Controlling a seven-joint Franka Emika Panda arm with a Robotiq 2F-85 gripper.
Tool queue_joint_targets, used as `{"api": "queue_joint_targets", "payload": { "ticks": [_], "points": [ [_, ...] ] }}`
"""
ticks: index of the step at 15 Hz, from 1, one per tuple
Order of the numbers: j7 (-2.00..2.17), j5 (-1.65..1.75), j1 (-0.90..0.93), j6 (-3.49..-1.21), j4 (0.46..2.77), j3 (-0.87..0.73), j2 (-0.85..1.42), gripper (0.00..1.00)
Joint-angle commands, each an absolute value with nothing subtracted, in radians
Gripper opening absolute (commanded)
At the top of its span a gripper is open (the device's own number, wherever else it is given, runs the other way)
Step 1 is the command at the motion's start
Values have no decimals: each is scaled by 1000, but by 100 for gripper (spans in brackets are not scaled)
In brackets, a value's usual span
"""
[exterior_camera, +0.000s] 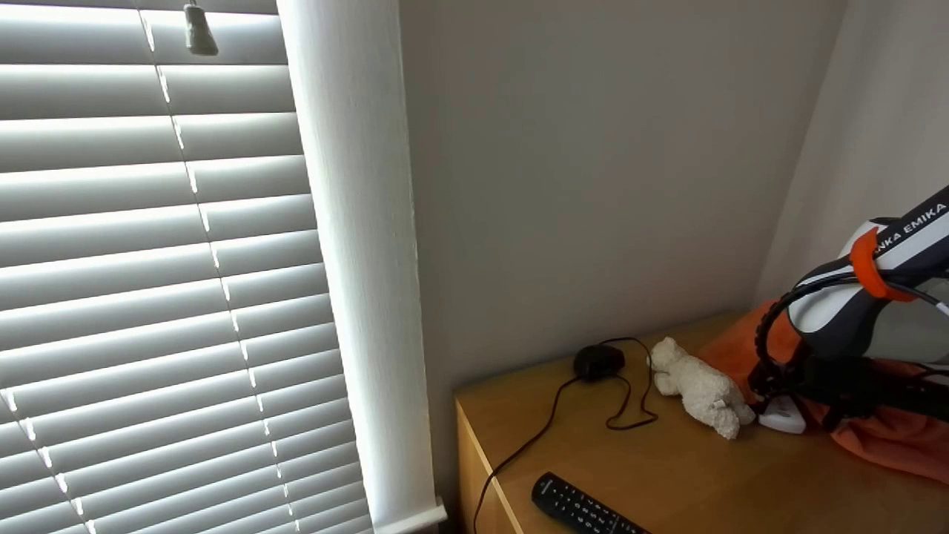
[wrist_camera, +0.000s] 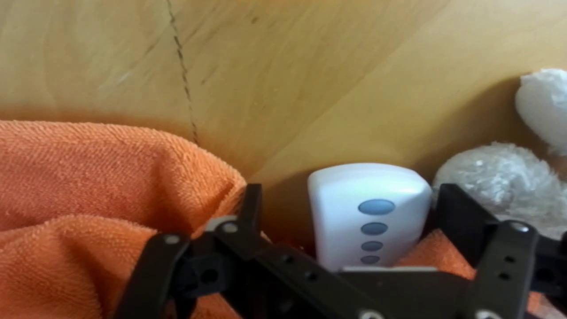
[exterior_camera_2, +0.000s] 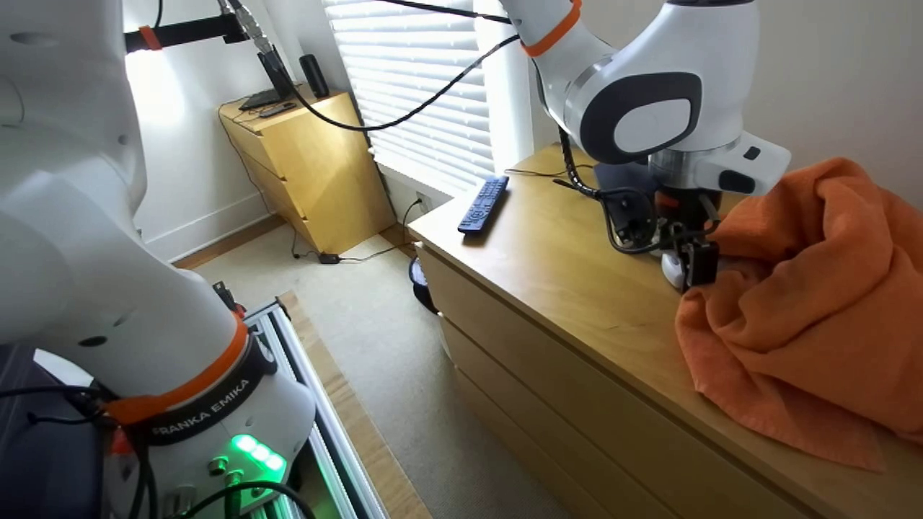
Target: Push the orange towel to the right then move the white remote control to the left.
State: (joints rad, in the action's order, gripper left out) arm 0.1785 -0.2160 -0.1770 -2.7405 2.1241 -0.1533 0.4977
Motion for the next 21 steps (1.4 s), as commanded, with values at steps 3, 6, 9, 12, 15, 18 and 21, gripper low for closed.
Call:
{"api": "queue_joint_targets", "payload": {
  "ticks": [3,6,9,12,15,18,21],
  "points": [
    [172,-220,-194,-2784,2098,-147,543,100],
    [173,-219,-193,-2874,2095,-147,561,100],
    [168,-231,-204,-2891,2098,-127,564,100],
    [162,-243,-215,-2878,2100,-100,561,100],
    [162,-235,-211,-2890,2103,-99,560,70],
    [173,-227,-200,-2879,2109,-110,552,45],
    [197,-222,-182,-2825,2129,-125,517,39]
  ]
}}
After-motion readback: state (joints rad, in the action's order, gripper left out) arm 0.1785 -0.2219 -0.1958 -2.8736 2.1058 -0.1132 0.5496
